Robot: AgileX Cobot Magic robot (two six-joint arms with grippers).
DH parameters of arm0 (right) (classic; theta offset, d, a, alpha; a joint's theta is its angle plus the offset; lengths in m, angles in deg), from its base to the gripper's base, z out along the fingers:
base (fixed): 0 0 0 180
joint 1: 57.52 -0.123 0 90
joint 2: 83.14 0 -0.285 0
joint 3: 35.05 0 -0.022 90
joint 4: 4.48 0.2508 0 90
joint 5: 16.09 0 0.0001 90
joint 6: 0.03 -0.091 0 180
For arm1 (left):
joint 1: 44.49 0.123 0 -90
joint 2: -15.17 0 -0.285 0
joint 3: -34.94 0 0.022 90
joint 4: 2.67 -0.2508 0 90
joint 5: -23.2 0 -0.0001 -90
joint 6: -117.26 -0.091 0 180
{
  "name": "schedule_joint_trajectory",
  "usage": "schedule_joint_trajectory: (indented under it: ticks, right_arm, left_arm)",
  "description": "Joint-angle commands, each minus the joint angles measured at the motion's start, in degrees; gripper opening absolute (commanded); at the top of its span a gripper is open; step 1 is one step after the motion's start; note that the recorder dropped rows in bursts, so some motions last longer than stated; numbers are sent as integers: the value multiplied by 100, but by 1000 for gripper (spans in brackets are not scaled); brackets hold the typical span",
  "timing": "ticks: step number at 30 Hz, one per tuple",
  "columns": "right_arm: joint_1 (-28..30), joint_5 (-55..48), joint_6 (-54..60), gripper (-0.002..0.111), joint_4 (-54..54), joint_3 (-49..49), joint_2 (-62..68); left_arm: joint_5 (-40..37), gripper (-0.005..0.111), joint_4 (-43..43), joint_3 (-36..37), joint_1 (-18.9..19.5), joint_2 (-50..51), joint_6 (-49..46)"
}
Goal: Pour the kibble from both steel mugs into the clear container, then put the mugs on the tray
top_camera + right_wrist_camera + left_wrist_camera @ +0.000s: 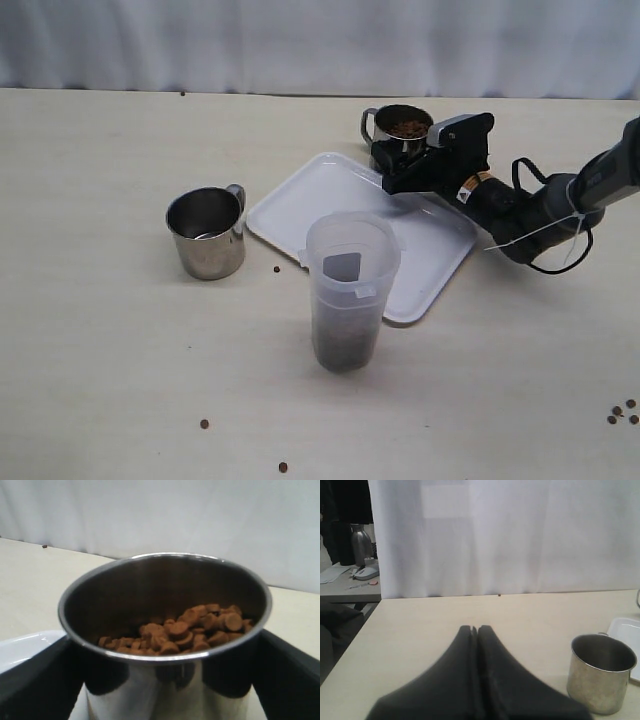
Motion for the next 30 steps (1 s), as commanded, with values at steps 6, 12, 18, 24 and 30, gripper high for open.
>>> schedule_joint_trajectory:
  ticks: [6, 12, 18, 24, 30]
  right_arm:
    - [-17, 74, -17, 5, 258, -19, -92]
    - [-6, -318, -17, 5, 258, -19, -494]
    - [-6, -573, -17, 5, 258, -19, -633]
    - [5, -533, -17, 5, 258, 3, -654]
    - [202, -236, -17, 5, 425, 404, -948]
  left_arm:
    - [31, 0, 11, 14, 9, -40, 15]
    - [31, 0, 21, 14, 9, -40, 15]
    - [31, 0, 21, 14, 9, -40, 15]
    - [31, 0, 21, 14, 9, -40, 15]
    - [31, 0, 3, 14, 9, -40, 15]
